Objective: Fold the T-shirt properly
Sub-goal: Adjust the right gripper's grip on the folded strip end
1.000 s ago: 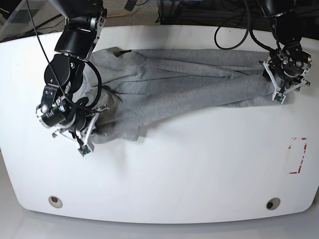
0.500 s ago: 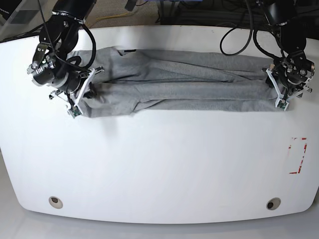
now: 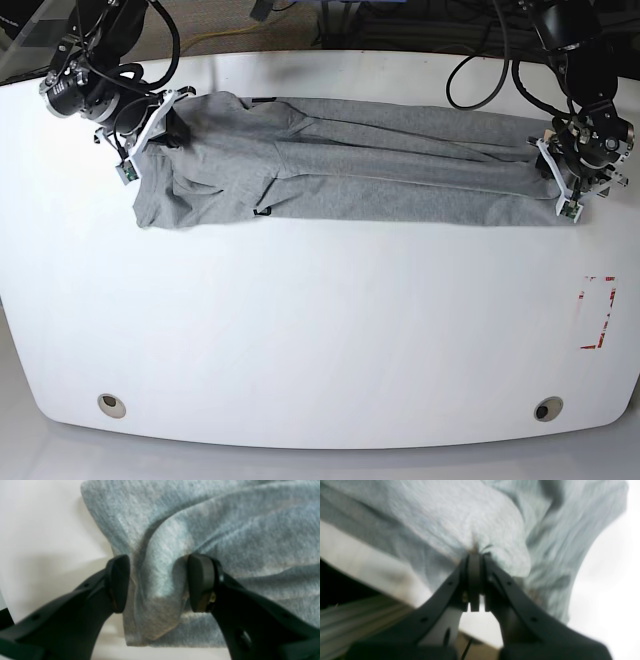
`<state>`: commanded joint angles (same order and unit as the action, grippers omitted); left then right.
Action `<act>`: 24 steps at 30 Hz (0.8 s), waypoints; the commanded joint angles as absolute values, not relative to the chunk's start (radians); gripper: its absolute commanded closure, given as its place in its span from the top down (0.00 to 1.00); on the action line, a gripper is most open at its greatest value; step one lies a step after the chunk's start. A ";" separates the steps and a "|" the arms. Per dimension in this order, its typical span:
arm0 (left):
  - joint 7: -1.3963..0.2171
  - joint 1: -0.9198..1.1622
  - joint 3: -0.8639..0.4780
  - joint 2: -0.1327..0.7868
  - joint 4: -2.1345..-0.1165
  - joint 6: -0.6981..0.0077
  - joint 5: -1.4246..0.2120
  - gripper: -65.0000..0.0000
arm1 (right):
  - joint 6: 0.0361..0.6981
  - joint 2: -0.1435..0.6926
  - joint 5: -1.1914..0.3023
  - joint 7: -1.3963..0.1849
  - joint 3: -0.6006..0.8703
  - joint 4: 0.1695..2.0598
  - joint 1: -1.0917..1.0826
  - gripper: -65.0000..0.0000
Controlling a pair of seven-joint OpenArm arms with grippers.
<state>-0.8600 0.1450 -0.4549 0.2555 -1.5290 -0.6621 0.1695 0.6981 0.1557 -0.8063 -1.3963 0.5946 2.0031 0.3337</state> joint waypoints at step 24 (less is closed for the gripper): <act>-0.858 0.145 -0.455 0.255 -1.529 -0.662 0.165 0.53 | 0.698 0.220 -0.872 -1.396 0.733 1.998 0.348 0.71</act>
